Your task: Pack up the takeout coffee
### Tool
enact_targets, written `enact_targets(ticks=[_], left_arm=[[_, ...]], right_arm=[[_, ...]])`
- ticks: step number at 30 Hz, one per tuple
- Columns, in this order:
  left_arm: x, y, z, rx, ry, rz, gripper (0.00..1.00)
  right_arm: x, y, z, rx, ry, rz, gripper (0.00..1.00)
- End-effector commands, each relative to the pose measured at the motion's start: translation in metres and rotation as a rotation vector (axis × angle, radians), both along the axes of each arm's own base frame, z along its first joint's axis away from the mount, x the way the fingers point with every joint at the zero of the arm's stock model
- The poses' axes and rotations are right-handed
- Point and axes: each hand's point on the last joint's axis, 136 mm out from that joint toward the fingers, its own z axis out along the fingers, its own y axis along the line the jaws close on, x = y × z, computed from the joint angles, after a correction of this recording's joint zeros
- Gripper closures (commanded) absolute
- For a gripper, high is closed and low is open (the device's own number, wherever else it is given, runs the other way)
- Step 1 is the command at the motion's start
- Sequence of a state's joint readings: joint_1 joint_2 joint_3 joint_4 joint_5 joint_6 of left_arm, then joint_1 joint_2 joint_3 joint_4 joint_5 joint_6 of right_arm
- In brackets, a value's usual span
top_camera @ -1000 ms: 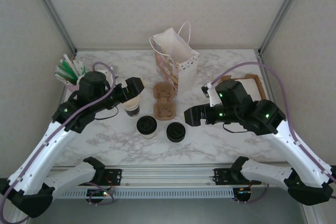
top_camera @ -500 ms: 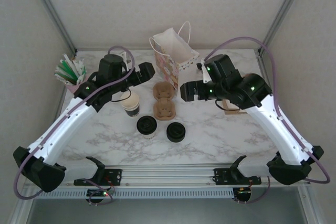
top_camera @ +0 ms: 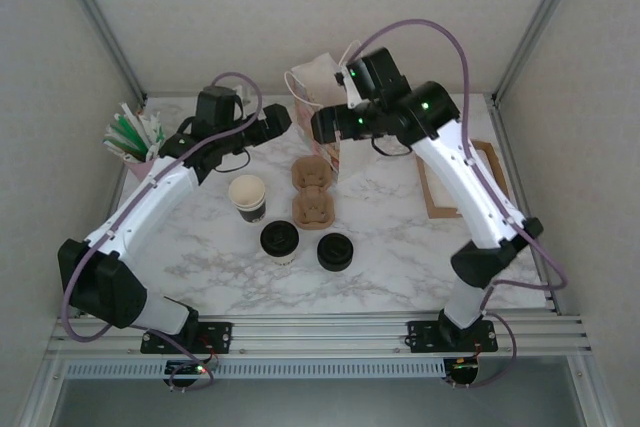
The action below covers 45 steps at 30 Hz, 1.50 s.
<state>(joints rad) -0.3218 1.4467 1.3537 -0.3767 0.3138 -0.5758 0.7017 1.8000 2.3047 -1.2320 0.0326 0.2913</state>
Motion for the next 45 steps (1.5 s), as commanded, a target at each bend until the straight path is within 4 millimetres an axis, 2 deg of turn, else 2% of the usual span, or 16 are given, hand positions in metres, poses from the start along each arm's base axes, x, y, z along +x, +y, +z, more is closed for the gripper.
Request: enact_targets(ticks=[1, 6, 10, 14, 19, 26, 30, 37, 45], left_arm=[[-0.001, 0.004, 0.016, -0.016, -0.048, -0.045, 0.0], [-0.013, 0.026, 0.015, 0.014, -0.053, -0.012, 0.0], [-0.027, 0.039, 0.026, 0.033, -0.082, 0.023, 0.0], [-0.037, 0.05, 0.027, 0.04, -0.095, 0.072, 0.0], [-0.041, 0.051, 0.019, 0.043, -0.072, 0.071, 0.0], [-0.045, 0.05, 0.024, 0.035, -0.08, 0.062, 0.0], [-0.046, 0.049, 0.023, 0.026, -0.081, 0.063, 0.0], [-0.047, 0.049, 0.026, 0.013, -0.087, 0.065, 0.0], [-0.048, 0.047, 0.026, 0.001, -0.084, 0.058, 0.0]], right_arm=[[0.003, 0.001, -0.008, -0.038, 0.057, 0.028, 0.12], [0.024, 0.007, -0.015, -0.047, 0.073, 0.027, 0.21], [0.037, 0.013, -0.024, -0.069, 0.054, 0.051, 0.24], [0.049, 0.02, -0.035, -0.09, 0.043, 0.065, 0.26], [0.061, 0.022, -0.049, -0.13, 0.034, 0.063, 0.35], [0.08, 0.02, -0.052, -0.189, -0.04, 0.046, 0.4], [0.09, 0.021, -0.063, -0.227, -0.052, 0.053, 0.44], [0.099, 0.025, -0.082, -0.26, -0.035, 0.059, 0.58], [0.103, 0.023, -0.083, -0.271, -0.043, 0.052, 0.76]])
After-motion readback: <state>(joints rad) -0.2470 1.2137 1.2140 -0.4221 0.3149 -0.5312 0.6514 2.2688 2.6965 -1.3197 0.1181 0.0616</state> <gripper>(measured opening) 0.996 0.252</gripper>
